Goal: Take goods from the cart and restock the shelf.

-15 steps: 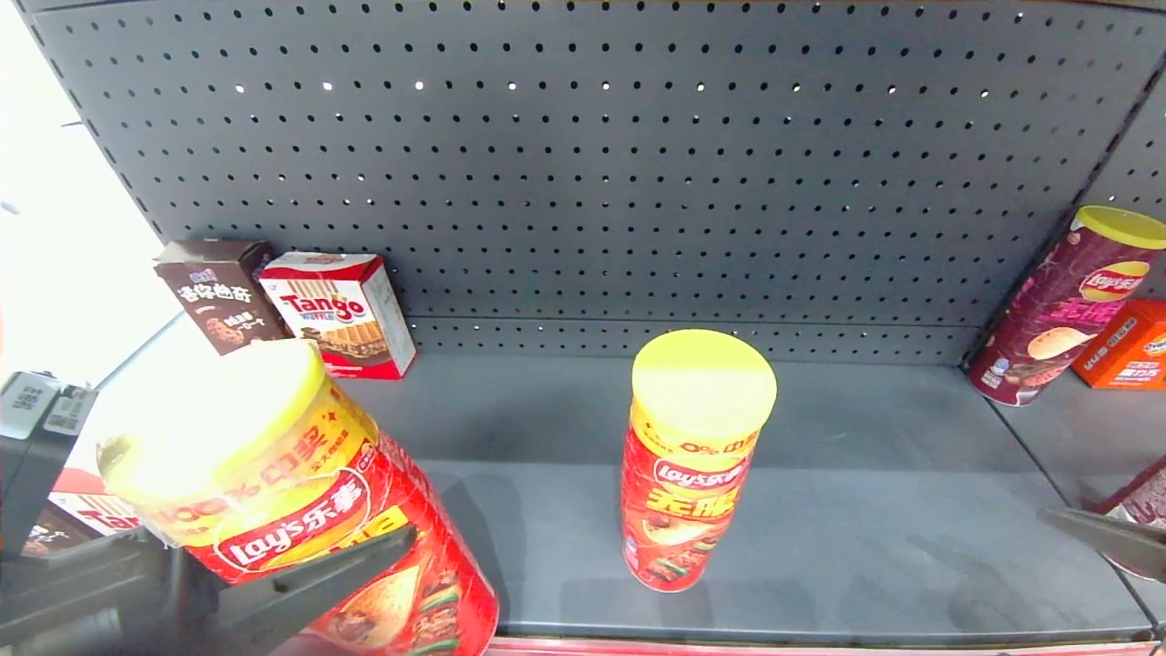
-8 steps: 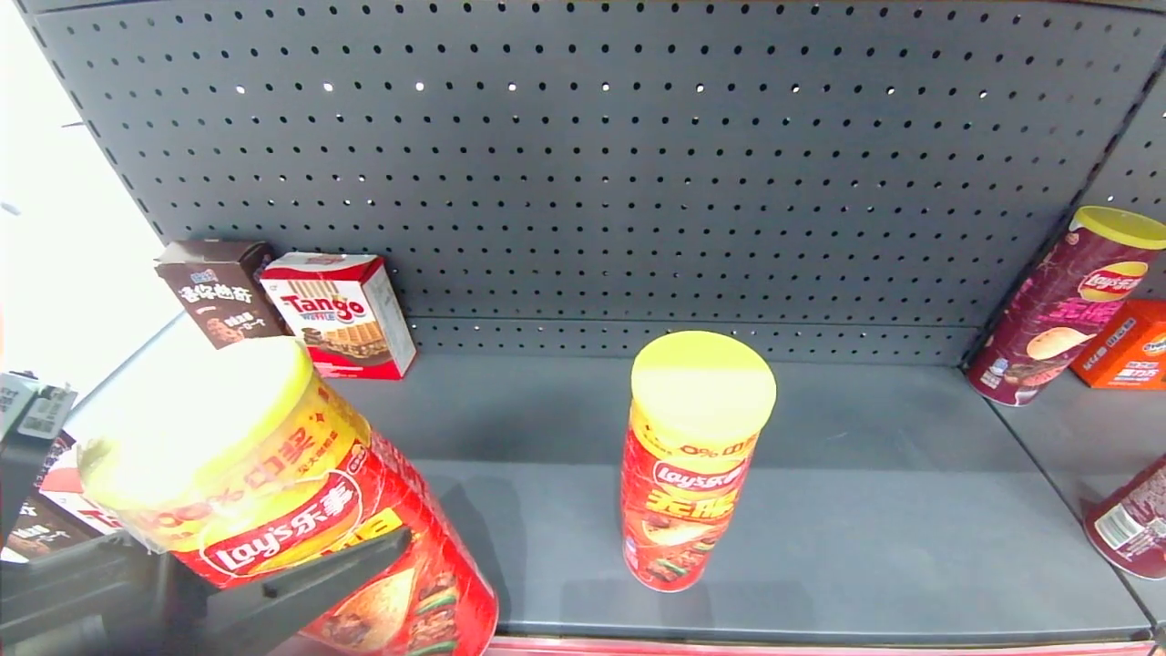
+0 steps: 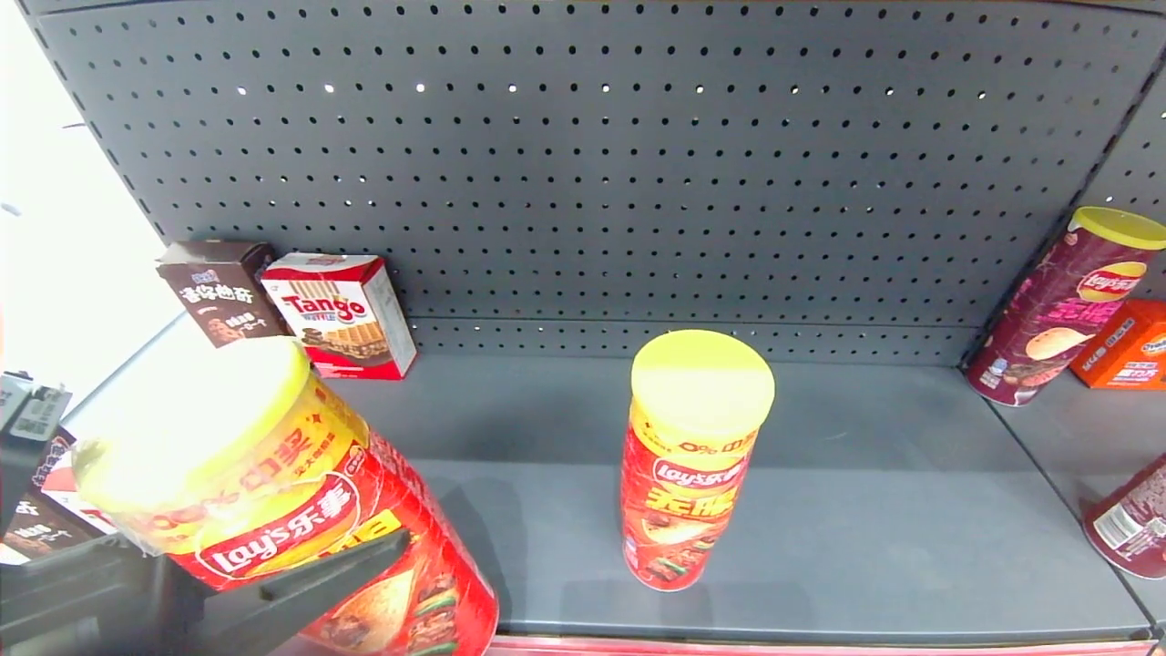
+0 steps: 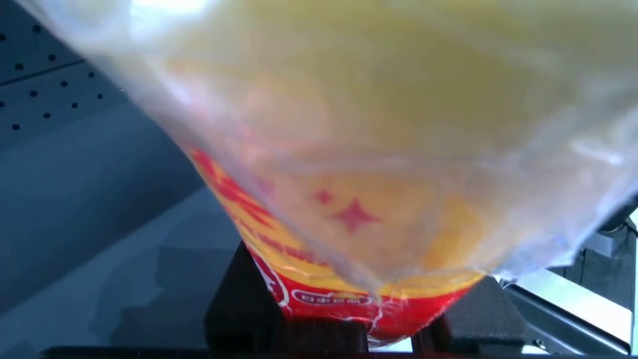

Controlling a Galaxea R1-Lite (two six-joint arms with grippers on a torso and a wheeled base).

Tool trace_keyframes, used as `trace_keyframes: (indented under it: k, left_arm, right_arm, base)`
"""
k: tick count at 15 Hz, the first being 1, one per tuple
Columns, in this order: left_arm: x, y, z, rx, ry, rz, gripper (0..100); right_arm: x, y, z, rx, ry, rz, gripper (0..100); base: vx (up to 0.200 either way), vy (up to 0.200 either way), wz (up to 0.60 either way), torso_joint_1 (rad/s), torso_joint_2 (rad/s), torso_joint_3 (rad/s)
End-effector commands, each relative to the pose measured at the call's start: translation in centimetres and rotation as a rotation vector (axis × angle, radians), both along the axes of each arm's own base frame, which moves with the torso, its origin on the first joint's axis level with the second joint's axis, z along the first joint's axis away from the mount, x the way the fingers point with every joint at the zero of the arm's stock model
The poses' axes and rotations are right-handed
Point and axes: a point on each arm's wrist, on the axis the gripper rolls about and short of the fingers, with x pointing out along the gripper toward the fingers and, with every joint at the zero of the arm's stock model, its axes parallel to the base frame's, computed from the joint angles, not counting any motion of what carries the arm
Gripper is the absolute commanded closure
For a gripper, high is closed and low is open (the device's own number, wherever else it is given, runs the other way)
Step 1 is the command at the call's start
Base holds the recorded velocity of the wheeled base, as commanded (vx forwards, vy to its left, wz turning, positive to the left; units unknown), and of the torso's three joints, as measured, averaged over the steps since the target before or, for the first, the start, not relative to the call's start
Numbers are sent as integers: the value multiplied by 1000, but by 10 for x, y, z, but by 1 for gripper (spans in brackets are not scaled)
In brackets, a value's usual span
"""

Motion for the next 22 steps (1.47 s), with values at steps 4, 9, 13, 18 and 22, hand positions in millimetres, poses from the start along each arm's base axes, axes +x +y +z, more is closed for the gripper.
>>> trace_keyframes:
  k: [4, 9, 13, 18, 22]
  left_arm:
    - [1, -2, 4, -1, -19, -14, 100]
    - [27, -18, 19, 0, -20, -29, 100]
    - [57, -37, 22, 25, -4, -37, 100]
    - [83, -48, 31, 77, -65, -20, 100]
    - [111, -61, 38, 100, -37, -14, 100]
  right_arm:
    - [-1, 0, -1, 4, -9, -1, 0]
    - [-1, 0, -1, 4, -9, 0, 0]
    - [-1, 0, -1, 4, -9, -1, 0]
    - [-1, 0, -1, 4, -9, 0, 0]
    - [-1, 0, -1, 4, -9, 0, 0]
  base:
    - [0, 0, 0, 0, 0, 0]
    - [0, 0, 0, 0, 0, 0]
    - [0, 0, 0, 0, 0, 0]
    - [0, 0, 0, 0, 0, 0]
    - [0, 0, 0, 0, 0, 0]
